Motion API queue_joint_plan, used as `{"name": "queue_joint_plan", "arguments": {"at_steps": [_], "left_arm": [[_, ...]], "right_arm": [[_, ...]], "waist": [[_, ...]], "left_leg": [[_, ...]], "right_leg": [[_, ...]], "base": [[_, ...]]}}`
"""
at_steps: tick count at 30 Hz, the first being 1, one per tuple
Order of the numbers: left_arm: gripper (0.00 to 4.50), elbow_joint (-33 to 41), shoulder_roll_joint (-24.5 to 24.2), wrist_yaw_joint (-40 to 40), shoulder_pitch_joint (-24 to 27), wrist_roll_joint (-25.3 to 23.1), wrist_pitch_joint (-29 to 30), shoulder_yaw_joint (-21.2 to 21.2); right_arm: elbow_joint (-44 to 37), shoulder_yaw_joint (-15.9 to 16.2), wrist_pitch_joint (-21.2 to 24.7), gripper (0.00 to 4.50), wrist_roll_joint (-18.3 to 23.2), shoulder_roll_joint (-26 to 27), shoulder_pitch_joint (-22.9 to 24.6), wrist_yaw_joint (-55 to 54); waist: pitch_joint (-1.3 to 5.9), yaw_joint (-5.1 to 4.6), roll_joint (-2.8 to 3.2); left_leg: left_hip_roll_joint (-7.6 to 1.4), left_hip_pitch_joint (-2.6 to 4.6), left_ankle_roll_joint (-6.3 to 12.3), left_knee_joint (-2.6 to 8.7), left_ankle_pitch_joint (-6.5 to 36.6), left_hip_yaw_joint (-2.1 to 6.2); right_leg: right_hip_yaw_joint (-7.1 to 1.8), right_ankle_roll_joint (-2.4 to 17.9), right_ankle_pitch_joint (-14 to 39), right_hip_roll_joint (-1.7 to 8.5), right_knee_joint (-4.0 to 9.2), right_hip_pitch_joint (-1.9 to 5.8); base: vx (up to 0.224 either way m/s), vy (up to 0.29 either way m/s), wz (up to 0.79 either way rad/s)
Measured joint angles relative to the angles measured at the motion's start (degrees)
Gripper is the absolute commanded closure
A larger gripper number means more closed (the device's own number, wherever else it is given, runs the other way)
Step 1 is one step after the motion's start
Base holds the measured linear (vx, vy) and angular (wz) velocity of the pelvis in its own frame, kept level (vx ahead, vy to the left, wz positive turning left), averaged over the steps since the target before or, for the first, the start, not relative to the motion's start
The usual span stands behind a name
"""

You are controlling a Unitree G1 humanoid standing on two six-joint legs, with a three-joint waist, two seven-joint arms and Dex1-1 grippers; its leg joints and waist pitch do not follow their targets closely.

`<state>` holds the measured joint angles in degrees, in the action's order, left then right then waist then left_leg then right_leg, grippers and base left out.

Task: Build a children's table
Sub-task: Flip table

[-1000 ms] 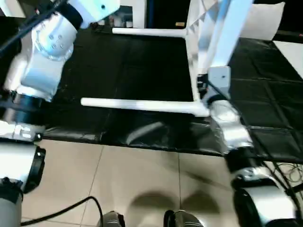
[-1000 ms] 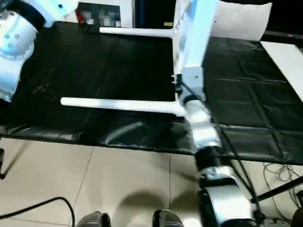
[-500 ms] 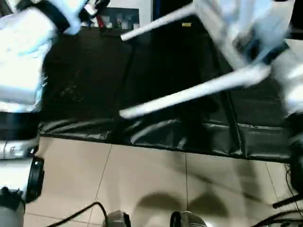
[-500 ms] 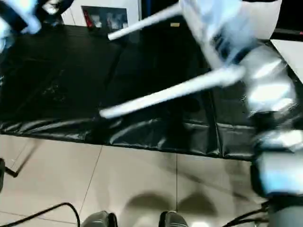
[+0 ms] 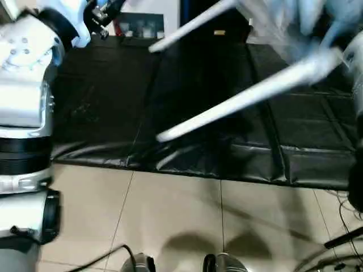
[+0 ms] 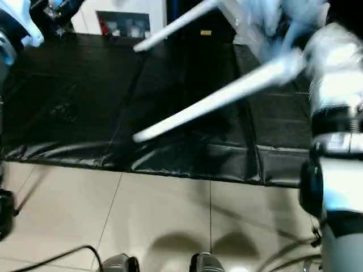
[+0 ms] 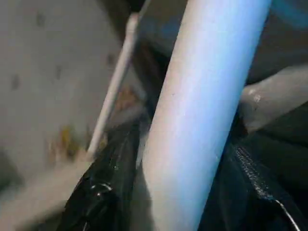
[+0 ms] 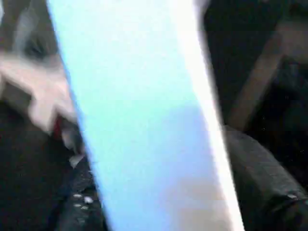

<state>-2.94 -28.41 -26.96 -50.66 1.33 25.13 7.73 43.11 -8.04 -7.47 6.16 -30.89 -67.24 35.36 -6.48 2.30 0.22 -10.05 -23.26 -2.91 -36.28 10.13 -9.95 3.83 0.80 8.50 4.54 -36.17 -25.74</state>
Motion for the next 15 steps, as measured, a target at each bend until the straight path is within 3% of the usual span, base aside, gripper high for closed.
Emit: {"name": "queue_joint_plan", "arguments": {"at_steps": [3,9,12,15], "left_arm": [[2.5,-0.1,0.2,0.4,0.4,0.5,1.3,0.3],[2.57,0.7,1.2,0.5,0.4,-0.6,3.0,-0.1],[2.62,1.2,1.3,1.4,0.4,-0.7,3.2,-1.6],[2.66,1.1,0.7,1.5,1.1,-0.7,2.7,-1.9]], "right_arm": [[-2.5,-0.6,-2.8,0.94,1.7,0.8,-0.5,2.3],[-3.2,-5.1,-11.5,0.44,11.7,6.0,-1.5,9.6],[-9.4,-5.7,-12.7,0.19,17.1,8.3,-0.7,12.8],[-15.8,-5.7,-10.5,0.03,19.5,8.1,1.4,14.4]], "waist": [[0.09,0.23,-0.35],[0.09,1.18,-0.37],[0.08,1.53,-0.35],[0.08,1.49,-0.35]], "left_leg": [[-0.03,-0.01,0.0,-0.01,0.0,0.06],[-0.01,-0.12,0.11,-0.03,0.0,0.03],[-0.02,-0.15,0.12,-0.02,0.0,0.05],[-0.03,0.12,0.12,0.02,0.0,0.11]], "right_leg": [[0.03,0.0,0.0,-0.03,0.05,0.07],[0.0,0.2,-0.1,0.0,0.2,0.11],[0.02,0.3,-0.2,-0.01,0.2,0.11],[0.08,0.1,-0.1,-0.03,0.34,0.42]], "base": [[0.0,0.0,0.0],[0.0,0.0,0.0],[0.0,0.0,0.0],[0.0,0.0,0.0]]}}
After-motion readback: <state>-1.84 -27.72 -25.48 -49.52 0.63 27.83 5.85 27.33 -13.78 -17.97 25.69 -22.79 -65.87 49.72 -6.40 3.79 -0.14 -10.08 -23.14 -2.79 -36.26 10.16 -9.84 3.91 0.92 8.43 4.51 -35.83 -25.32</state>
